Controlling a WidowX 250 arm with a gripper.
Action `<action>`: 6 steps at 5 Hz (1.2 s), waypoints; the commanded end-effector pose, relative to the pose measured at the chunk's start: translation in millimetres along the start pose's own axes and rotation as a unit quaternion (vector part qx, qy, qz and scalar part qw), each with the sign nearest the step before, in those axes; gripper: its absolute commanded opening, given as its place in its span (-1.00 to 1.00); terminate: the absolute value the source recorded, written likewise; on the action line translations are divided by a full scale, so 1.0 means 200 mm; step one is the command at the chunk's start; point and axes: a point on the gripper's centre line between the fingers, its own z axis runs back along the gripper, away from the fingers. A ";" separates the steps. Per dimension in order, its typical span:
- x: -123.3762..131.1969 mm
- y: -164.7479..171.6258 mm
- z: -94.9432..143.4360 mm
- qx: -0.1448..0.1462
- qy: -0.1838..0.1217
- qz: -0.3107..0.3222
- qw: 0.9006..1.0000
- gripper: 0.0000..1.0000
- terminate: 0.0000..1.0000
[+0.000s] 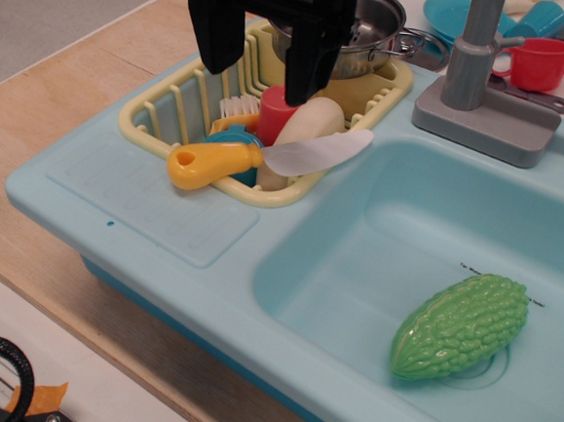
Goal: Put knife in pot or pan
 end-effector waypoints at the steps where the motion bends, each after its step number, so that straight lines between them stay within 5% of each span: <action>1: -0.05 0.06 -0.02 -0.031 -0.005 -0.038 0.999 1.00 -1.00; 2: -0.08 0.10 -0.09 -0.061 -0.029 -0.049 0.997 1.00 -1.00; 6: -0.11 0.09 -0.21 -0.082 -0.123 -0.150 0.978 1.00 -1.00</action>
